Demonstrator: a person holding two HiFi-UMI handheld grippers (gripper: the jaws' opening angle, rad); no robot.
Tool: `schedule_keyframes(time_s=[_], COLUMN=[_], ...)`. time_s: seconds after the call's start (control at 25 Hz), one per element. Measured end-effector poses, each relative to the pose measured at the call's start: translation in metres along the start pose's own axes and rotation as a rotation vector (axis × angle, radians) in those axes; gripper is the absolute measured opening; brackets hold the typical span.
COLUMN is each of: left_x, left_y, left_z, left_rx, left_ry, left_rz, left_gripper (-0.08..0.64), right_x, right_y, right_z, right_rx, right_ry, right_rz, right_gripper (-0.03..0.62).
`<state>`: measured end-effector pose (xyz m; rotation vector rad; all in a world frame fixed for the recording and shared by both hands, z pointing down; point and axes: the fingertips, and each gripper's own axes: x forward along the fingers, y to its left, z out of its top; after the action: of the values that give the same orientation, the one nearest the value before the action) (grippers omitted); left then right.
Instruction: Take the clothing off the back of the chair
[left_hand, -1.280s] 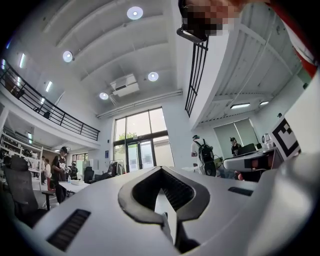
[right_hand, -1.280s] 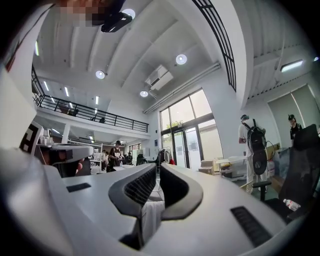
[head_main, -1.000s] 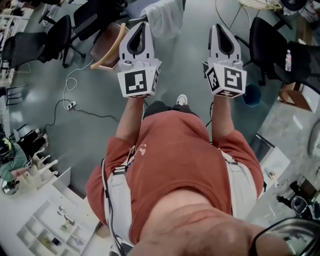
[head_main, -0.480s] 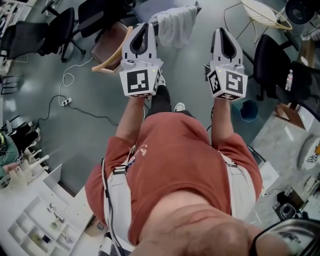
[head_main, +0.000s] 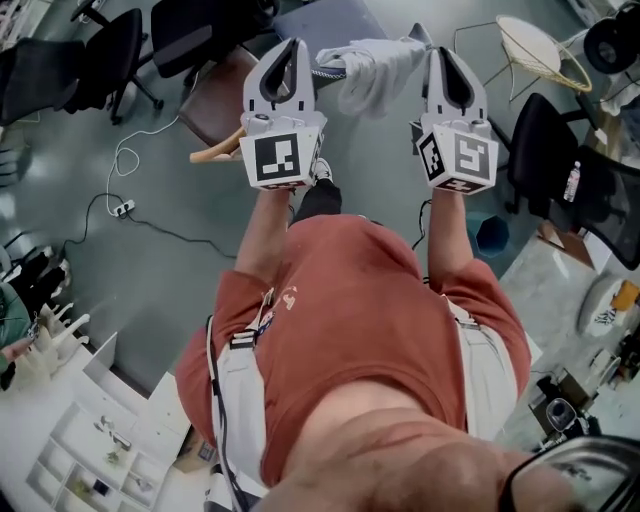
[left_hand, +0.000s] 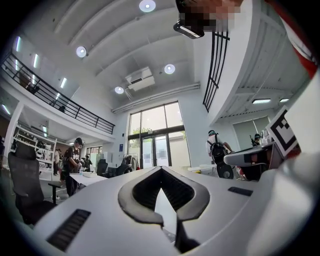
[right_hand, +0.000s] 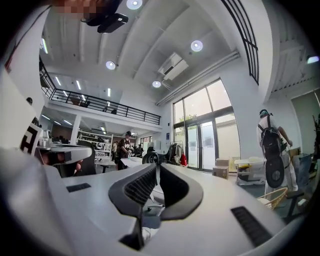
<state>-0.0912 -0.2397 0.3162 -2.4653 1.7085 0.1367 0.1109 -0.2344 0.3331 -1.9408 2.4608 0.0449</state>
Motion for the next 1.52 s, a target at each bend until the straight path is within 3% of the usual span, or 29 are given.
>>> schedule_keyframes(time_s=[0.2,0.56,1.16,1.52], left_x=[0.029,0.071,0.111,0.114], left_y=[0.032,0.033,-0.014,-0.032], left_z=[-0.024,-0.021,-0.035,-0.071], left_rx=[0.04,0.024,0.051,0.048], left_ry=[0.103,0.068,0.094,0.124], left_rz=[-0.051,-0.102,-0.097,-0.093], left_gripper=[0.014,0.014,0.014,0.014], right_x=[0.045,0.063,0.085,0.091], right_y=[0.002,-0.014,-0.056,-0.058], right_z=[-0.002,0.002,-0.017,-0.086], right_rx=[0.019,0.0,0.01,-0.041], right_ry=[0.019,0.022,0.052,0.185], right_rz=[-0.051,-0.101,-0.03,0.037], right_gripper=[0.038,0.038,0.038,0.041])
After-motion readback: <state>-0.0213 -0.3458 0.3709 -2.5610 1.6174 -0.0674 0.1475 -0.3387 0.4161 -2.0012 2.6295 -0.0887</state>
